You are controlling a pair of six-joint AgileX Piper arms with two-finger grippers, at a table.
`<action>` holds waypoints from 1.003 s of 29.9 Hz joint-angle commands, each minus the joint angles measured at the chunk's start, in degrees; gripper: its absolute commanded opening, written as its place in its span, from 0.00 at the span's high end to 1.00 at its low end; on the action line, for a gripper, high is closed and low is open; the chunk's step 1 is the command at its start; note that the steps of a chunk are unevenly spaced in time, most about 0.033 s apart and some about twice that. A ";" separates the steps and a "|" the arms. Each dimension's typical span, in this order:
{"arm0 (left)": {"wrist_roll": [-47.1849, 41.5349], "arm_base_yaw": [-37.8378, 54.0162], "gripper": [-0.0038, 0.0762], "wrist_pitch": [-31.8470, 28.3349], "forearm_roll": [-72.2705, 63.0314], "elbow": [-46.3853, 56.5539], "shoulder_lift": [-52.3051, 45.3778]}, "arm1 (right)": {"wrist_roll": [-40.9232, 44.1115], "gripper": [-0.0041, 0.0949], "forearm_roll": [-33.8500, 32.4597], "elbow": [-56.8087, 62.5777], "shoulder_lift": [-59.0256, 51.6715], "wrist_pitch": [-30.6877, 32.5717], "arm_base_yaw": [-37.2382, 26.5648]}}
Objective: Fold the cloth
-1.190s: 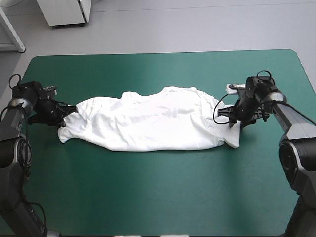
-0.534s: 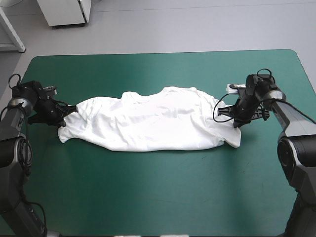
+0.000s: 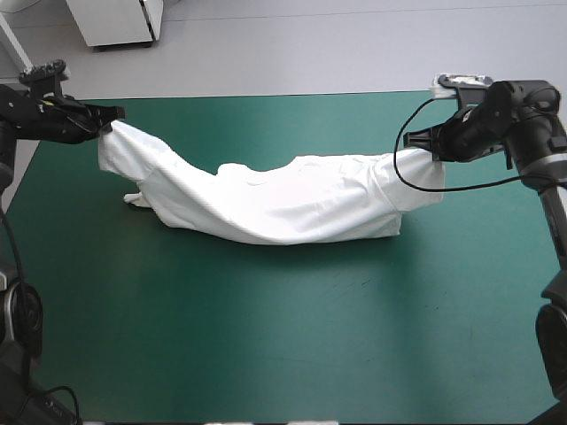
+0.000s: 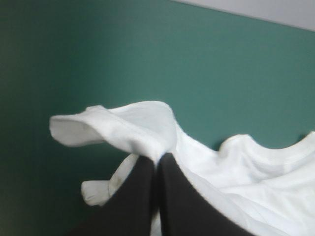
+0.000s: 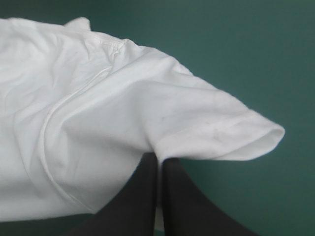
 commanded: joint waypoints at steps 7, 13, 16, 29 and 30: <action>4.69 -0.03 0.98 -0.90 -11.49 -9.53 -14.08 | -3.48 0.98 -0.01 -11.93 -14.59 -1.53 0.06; 6.06 -0.03 0.98 -1.29 -15.57 -15.08 -20.22 | -5.73 0.98 0.09 -21.11 -19.76 -2.93 0.06; 7.09 -0.14 0.98 -1.05 -16.17 -18.64 -22.76 | -6.87 0.98 0.09 -26.20 -21.27 -2.93 0.06; 7.21 -0.14 0.98 -1.01 -16.17 -30.96 -31.79 | -10.42 0.97 0.31 -49.20 -23.20 -3.34 0.06; 7.21 -0.14 0.98 -1.01 -16.17 -32.61 -32.10 | -10.42 0.97 0.57 -50.46 -23.20 -3.34 0.06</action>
